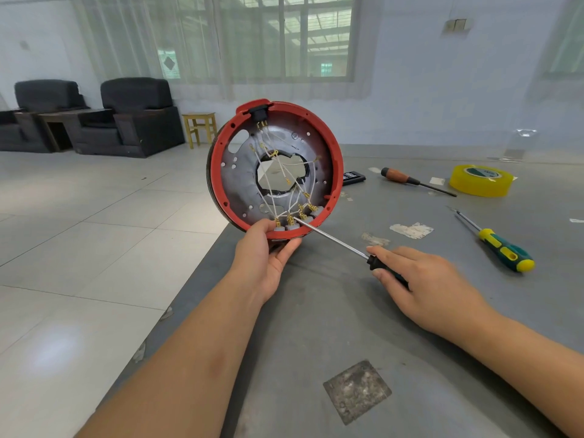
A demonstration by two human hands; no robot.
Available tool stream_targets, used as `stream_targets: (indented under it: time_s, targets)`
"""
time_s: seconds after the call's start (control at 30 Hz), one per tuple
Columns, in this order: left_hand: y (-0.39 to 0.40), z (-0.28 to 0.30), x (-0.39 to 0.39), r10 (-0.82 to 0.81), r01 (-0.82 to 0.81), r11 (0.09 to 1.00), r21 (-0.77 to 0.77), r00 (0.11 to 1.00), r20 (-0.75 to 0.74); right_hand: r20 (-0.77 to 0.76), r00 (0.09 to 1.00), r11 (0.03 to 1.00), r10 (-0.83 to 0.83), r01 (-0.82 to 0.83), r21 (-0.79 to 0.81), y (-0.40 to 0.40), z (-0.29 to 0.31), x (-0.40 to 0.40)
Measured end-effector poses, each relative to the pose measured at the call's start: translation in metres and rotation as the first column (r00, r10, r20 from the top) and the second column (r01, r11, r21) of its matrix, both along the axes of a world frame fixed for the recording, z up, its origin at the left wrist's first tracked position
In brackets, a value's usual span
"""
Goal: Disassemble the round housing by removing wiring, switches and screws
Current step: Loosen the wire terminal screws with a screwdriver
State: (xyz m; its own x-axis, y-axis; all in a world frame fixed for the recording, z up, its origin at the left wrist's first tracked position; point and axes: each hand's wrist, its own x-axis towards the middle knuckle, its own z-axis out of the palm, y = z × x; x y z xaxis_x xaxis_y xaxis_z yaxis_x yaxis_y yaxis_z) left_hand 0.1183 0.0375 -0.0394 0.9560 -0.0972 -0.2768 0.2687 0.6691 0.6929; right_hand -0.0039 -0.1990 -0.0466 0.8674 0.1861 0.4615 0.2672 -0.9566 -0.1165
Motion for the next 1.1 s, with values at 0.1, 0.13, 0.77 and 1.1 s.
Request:
stream_targets:
  time_s: [0.1,0.13,0.77,1.1]
  targets:
    - [-0.0009,-0.002,0.0011,-0.005,0.004,0.999,0.041,1.0,0.017,-0.006,1.0,1.0,-0.015,0.015,-0.002,-0.0012,0.0023,-0.002]
    - [-0.0012,-0.0022,0.0013,-0.005,0.004,0.999,0.053,1.0,0.024,-0.002,1.0,1.0,-0.026,0.026,0.007,-0.0019,0.0033,-0.0028]
    - [0.0003,-0.0055,0.006,0.047,-0.053,0.994,0.093,0.997,0.068,0.131,0.986,0.993,-0.106,0.113,-0.043,-0.0065,0.009,-0.0075]
    - [0.0008,-0.0055,0.0049,0.051,-0.056,0.994,0.097,0.998,0.048,0.142,0.987,0.997,-0.075,0.078,-0.019,-0.0055,0.0068,-0.0062]
